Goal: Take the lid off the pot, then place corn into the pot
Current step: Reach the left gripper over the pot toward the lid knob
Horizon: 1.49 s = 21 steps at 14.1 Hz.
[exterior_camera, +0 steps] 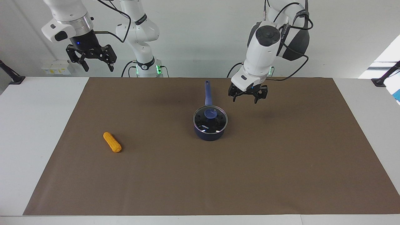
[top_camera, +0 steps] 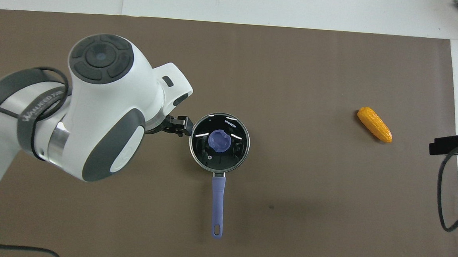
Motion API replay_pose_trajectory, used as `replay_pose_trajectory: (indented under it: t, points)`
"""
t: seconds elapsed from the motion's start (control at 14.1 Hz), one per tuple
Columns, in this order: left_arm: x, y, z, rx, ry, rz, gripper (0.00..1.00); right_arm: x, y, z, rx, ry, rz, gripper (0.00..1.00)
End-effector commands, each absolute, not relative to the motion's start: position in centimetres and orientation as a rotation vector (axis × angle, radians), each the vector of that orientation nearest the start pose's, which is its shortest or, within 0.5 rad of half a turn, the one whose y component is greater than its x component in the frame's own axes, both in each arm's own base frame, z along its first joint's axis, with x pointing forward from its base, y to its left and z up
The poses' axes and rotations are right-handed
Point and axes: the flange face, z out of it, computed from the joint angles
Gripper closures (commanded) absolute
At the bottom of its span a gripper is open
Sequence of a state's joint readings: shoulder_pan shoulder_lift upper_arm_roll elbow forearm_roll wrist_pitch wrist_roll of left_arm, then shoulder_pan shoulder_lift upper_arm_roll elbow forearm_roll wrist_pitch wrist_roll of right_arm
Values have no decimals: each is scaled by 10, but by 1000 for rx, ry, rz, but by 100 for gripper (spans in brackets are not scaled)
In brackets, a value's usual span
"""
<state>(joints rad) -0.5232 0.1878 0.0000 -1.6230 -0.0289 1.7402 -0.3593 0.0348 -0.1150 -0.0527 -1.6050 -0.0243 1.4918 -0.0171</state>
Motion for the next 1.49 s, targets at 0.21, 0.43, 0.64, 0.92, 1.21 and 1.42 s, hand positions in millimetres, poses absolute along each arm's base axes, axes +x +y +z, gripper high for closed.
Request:
replay_pose_trajectory:
  t: [0.21,0.43,0.64,0.92,1.21,1.42]
  points:
    - [522,-371,462,-3155,121,48,0,499,-15,662,-3155,-37,18,0]
    - [517,-396,448,-3173,78,9,0,499,-15,662,-3155,-37,20,0]
    - [508,-420,426,-3172,81,7,0,498,-15,662,-3155,-37,18,0]
    - [510,-423,408,-3160,73,30,0,498,-15,662,-3155,-37,20,0]
    - [509,-423,403,-3171,56,59,0,496,-15,661,-3155,-37,23,0]
    - [510,-424,405,-3182,38,69,0,496,-17,661,-3155,-32,18,0]
